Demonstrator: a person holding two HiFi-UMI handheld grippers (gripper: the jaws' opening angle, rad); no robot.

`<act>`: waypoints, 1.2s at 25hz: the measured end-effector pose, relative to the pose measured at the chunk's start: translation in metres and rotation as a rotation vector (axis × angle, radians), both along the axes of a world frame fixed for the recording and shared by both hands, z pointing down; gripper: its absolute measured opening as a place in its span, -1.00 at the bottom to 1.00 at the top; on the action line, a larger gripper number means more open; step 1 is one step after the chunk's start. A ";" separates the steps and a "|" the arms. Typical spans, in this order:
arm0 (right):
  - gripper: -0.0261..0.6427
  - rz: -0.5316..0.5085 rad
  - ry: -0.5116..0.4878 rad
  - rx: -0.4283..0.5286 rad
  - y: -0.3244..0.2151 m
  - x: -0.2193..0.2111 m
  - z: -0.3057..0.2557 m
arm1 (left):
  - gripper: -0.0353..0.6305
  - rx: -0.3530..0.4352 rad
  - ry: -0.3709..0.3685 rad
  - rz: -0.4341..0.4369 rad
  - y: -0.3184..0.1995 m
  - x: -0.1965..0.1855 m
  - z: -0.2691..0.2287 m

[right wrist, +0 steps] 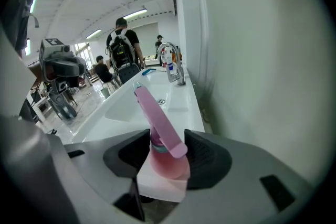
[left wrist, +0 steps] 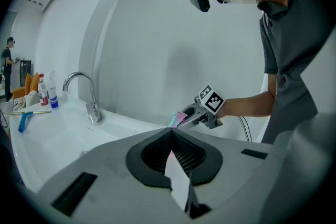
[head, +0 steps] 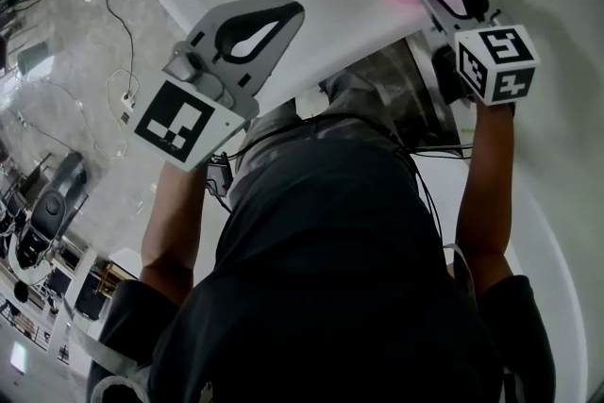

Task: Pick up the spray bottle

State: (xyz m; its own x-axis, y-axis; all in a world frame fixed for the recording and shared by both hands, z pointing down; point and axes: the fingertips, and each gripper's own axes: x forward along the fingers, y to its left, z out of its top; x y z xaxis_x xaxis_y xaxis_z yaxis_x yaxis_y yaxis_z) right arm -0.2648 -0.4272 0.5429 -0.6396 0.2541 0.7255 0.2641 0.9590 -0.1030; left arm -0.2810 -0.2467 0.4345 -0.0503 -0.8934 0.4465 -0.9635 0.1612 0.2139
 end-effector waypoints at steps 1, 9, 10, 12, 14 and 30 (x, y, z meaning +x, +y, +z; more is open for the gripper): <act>-0.34 -0.003 -0.004 0.009 0.001 0.000 -0.002 | -0.88 0.003 -0.002 0.001 0.002 0.000 -0.002; -0.47 0.048 -0.020 0.034 0.010 0.010 -0.018 | -0.88 0.034 -0.008 0.000 0.019 0.010 -0.020; -0.47 0.053 -0.023 0.036 0.011 0.009 -0.020 | -0.88 0.035 -0.010 0.001 0.021 0.009 -0.021; -0.47 0.065 -0.032 0.040 0.013 0.007 -0.027 | -0.88 0.040 -0.014 0.005 0.027 0.005 -0.024; -0.47 0.076 -0.038 0.046 0.020 0.005 -0.036 | -0.88 0.049 -0.018 0.009 0.035 0.002 -0.032; -0.47 0.177 -0.194 0.088 0.080 0.036 -0.137 | -0.88 0.143 -0.084 0.088 0.094 0.022 -0.077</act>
State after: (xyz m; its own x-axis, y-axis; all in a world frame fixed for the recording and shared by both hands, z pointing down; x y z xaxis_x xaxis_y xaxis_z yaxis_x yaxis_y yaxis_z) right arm -0.2286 -0.3471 0.4058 -0.7979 0.0673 0.5990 0.0979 0.9950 0.0185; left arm -0.2589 -0.1528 0.3577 -0.0012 -0.9499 0.3125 -0.9880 0.0494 0.1463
